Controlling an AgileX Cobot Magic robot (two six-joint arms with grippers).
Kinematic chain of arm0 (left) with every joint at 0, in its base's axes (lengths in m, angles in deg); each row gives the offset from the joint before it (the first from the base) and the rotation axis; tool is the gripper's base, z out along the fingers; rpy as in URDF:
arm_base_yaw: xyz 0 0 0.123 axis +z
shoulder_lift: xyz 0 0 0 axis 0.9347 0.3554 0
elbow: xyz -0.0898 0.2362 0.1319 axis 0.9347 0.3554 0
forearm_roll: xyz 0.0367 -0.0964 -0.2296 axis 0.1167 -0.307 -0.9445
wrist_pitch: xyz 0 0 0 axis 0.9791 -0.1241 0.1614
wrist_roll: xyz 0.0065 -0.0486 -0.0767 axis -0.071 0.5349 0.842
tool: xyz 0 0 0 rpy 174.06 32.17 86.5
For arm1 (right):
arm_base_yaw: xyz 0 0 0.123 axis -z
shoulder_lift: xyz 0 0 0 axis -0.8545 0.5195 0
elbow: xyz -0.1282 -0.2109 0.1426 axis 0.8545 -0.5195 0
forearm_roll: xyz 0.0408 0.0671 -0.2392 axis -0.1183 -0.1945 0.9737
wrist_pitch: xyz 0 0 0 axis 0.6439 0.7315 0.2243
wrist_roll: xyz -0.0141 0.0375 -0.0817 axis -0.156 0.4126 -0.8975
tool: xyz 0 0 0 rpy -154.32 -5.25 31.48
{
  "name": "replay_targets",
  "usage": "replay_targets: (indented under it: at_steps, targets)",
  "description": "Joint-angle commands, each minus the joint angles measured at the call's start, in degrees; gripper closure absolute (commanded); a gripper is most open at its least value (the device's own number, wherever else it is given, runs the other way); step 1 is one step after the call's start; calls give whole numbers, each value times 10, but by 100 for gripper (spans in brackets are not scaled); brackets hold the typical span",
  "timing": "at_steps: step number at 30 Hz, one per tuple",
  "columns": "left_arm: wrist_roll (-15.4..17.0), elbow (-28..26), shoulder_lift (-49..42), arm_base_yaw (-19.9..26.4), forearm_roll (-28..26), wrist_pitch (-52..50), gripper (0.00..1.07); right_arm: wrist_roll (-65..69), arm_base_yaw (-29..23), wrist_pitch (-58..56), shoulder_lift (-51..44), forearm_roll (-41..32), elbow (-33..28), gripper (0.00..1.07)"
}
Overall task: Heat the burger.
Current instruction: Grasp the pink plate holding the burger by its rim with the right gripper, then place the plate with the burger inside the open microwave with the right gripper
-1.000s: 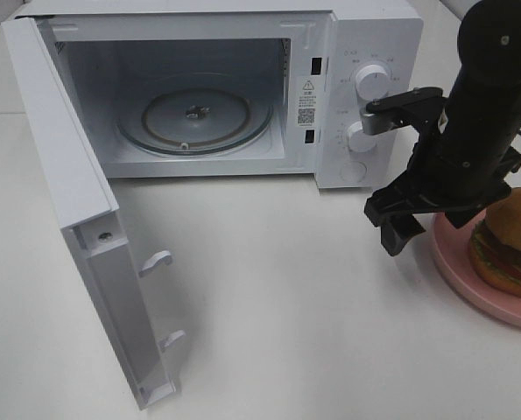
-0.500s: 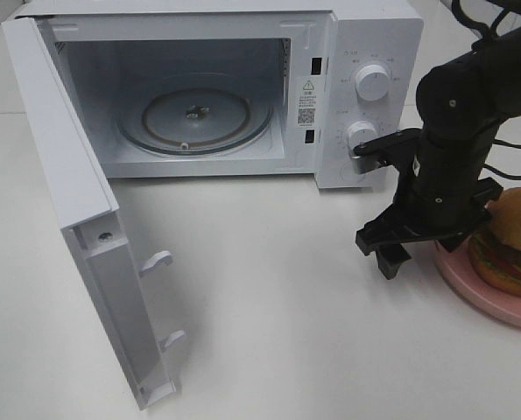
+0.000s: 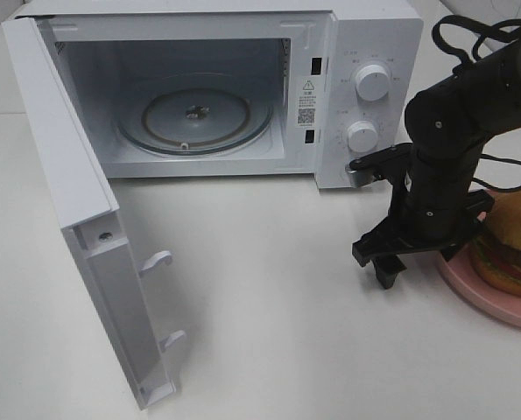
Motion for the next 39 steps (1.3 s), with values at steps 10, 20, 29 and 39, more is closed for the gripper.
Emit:
replay_targets:
  at_steps: [10, 20, 29, 39]
  targets:
    - [0, 1, -11, 2, -1, -5, 106, 3, 1, 10, 3, 20, 2, 60]
    - [0, 1, -11, 2, -1, -5, 106, 3, 1, 10, 3, 34, 2, 107]
    - [0, 1, -11, 2, -1, -5, 106, 2, -1, 13, -5, 61, 1, 107]
    - [0, 1, -11, 2, -1, -5, 106, 3, -1, 19, -46, 110, -37, 107]
